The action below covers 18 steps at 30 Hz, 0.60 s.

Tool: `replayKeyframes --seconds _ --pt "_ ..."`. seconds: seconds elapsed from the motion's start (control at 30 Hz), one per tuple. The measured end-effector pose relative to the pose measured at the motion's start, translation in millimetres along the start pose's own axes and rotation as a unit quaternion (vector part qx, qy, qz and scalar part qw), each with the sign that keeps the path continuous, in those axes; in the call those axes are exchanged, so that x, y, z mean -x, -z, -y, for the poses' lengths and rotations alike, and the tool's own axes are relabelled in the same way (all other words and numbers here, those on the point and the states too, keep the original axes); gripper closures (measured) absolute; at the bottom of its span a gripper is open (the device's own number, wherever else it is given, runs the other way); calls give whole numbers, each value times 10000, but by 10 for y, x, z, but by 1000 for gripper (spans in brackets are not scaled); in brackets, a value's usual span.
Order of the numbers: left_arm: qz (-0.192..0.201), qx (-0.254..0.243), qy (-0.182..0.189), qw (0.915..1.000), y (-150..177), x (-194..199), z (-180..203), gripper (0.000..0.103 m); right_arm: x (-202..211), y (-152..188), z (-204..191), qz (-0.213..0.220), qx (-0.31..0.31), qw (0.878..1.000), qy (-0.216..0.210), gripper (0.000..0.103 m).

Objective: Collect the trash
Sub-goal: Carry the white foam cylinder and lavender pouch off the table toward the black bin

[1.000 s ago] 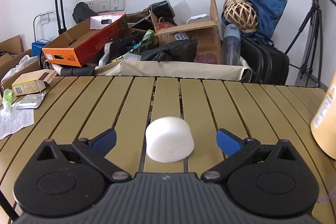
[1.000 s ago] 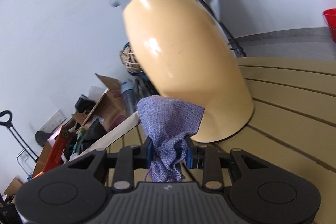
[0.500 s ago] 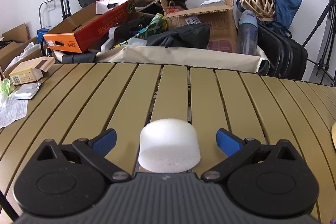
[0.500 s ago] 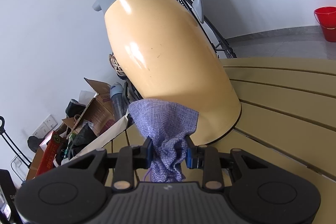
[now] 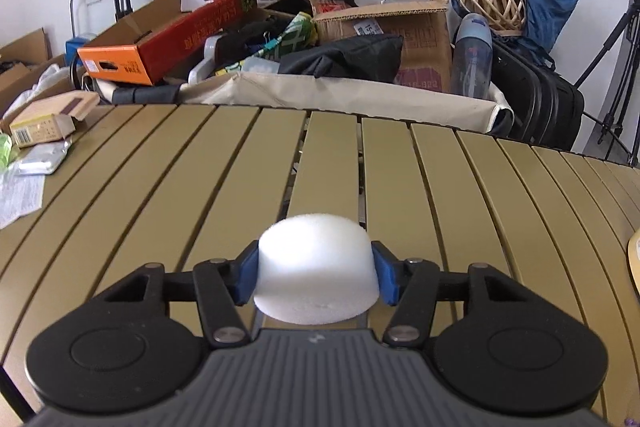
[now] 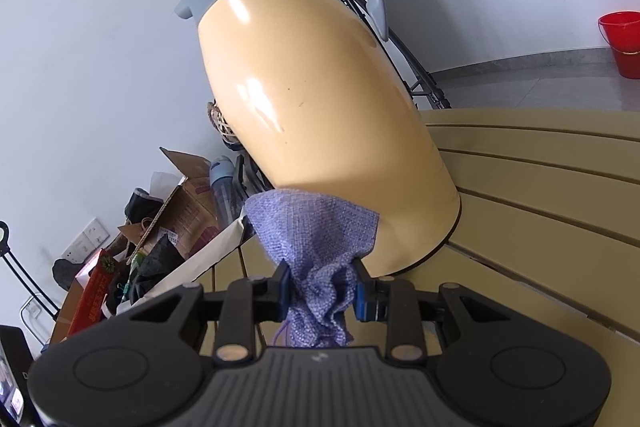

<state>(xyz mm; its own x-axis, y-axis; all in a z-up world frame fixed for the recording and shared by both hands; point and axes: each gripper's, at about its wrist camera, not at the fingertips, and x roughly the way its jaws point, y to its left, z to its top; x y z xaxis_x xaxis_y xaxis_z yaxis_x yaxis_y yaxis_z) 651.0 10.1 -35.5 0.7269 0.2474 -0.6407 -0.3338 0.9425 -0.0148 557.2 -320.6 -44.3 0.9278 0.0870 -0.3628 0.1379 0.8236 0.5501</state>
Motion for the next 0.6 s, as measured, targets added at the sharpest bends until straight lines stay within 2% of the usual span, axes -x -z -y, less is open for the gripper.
replayKeyframes --seconds 0.23,0.6 --pt "103 -42 85 9999 -21 191 -38 45 49 -4 -34 -31 98 9999 -76 75" --pt "437 -187 247 9986 -30 764 -171 45 332 16 -294 -37 350 9988 -340 75"
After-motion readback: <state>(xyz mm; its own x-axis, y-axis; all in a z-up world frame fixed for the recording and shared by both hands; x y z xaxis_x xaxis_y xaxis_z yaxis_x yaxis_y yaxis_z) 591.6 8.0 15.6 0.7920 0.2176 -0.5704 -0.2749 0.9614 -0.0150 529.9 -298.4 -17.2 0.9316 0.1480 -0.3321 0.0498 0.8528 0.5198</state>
